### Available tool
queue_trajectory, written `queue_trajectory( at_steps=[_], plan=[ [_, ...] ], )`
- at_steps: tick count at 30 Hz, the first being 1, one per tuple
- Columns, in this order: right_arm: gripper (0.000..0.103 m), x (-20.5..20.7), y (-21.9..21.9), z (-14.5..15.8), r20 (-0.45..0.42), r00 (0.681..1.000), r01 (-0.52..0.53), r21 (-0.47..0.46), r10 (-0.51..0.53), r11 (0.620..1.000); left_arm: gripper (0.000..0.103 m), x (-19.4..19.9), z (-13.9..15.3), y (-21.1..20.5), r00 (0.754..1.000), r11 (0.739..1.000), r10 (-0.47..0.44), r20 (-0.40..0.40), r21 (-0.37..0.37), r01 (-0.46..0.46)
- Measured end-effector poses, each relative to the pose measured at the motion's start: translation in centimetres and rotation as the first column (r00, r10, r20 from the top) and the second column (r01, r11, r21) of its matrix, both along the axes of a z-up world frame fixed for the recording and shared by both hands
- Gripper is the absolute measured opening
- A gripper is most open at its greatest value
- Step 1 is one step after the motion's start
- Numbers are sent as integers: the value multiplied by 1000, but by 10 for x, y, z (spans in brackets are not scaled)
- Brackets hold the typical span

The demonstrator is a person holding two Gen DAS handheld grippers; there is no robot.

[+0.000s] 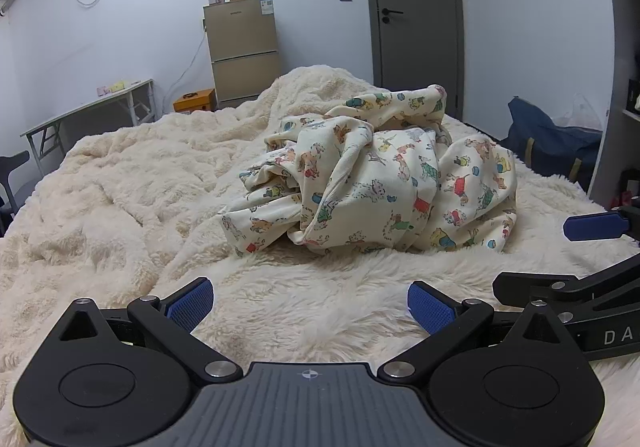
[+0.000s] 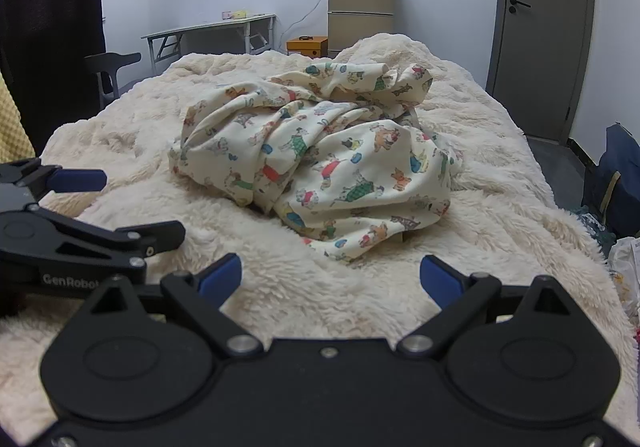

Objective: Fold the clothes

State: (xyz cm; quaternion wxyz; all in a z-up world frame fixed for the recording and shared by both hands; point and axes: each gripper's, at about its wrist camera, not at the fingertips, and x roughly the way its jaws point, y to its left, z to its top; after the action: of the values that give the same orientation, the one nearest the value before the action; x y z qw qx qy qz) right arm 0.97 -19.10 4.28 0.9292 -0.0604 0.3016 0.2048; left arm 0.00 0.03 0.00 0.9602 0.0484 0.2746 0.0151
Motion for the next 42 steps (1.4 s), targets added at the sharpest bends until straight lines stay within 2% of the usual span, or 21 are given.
queue_trajectory(
  at_steps=[42],
  plan=[
    [96,1,2,0,-13,1000,-18,-6,17,1000,103,2,0,0,1000,1000,-9,-2,13,9]
  ],
)
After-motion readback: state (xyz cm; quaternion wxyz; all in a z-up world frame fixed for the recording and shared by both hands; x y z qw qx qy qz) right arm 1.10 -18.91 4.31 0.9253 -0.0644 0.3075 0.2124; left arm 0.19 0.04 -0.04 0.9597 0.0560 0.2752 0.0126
